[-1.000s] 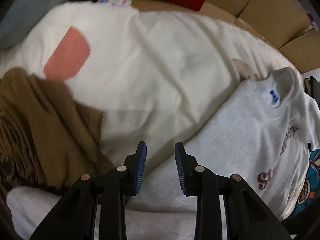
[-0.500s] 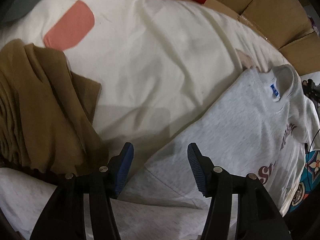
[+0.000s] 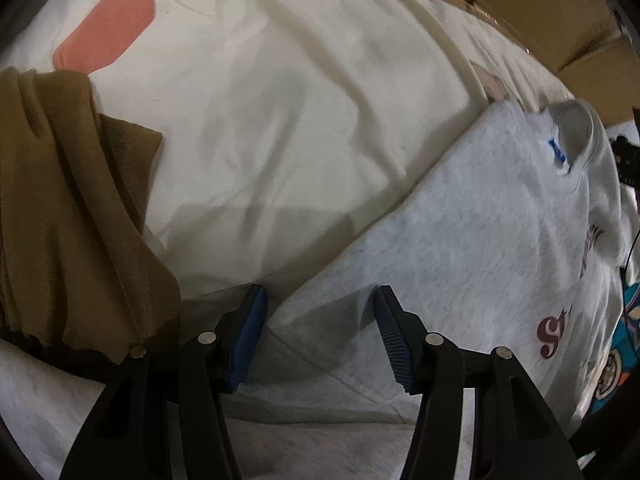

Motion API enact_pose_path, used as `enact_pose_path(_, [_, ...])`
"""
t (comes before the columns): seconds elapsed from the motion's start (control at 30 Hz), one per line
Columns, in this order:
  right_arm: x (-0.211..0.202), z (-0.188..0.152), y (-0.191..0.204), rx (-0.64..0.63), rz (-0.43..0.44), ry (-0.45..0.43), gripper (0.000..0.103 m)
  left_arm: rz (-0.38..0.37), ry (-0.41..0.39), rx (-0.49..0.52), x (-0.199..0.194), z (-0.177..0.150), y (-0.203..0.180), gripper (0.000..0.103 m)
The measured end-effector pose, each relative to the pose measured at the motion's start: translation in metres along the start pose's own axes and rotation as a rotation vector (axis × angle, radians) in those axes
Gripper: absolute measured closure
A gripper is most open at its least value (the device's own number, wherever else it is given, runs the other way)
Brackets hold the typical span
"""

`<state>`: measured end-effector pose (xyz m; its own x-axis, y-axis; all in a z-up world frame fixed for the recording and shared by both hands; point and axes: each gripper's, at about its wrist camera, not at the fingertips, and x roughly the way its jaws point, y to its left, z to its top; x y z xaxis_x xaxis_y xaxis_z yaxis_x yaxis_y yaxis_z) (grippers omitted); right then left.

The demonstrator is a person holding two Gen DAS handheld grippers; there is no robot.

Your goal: Fold clothes

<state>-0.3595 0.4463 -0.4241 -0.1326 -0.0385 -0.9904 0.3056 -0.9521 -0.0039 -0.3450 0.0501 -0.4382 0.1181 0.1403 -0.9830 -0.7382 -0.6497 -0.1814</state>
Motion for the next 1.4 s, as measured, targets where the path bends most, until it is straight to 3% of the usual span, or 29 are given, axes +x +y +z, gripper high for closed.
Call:
enact_pose_path(0.03, [0.000,-0.001,0.001,-0.008,-0.003,0.002,0.072,0.007,0.006,0.005,0.000,0.000,0.000,0.060])
enact_pose_path(0.1, [-0.002,-0.003,0.003,-0.023,-0.011,0.009,0.084,0.010,0.014,0.000,-0.002,0.000,0.002,0.085])
enact_pose_path(0.13, [-0.003,-0.004,0.004,-0.031,-0.015,0.013,0.095,0.005,0.015,-0.003,-0.005,-0.001,0.004,0.089])
enact_pose_path(0.2, [-0.011,-0.006,-0.001,-0.015,-0.035,0.003,0.096,0.010,0.001,0.025,-0.014,-0.003,0.003,0.094])
enact_pose_path(0.63, [-0.078,-0.008,-0.039,0.137,-0.186,-0.093,0.098,0.071,-0.174,0.074,-0.096,0.004,0.007,0.096])
enact_pose_path(0.77, [-0.089,0.003,-0.047,0.169,-0.217,-0.110,0.098,0.080,-0.210,0.090,-0.111,0.044,0.022,0.096])
enact_pose_path(0.93, [-0.098,0.011,-0.045,0.184,-0.240,-0.131,0.098,0.127,-0.247,0.096,-0.136,0.071,0.038,0.097])
enact_pose_path(1.4, [-0.085,0.056,-0.045,0.198,-0.309,-0.132,0.098,0.166,-0.255,0.045,-0.120,0.120,0.066,0.096])
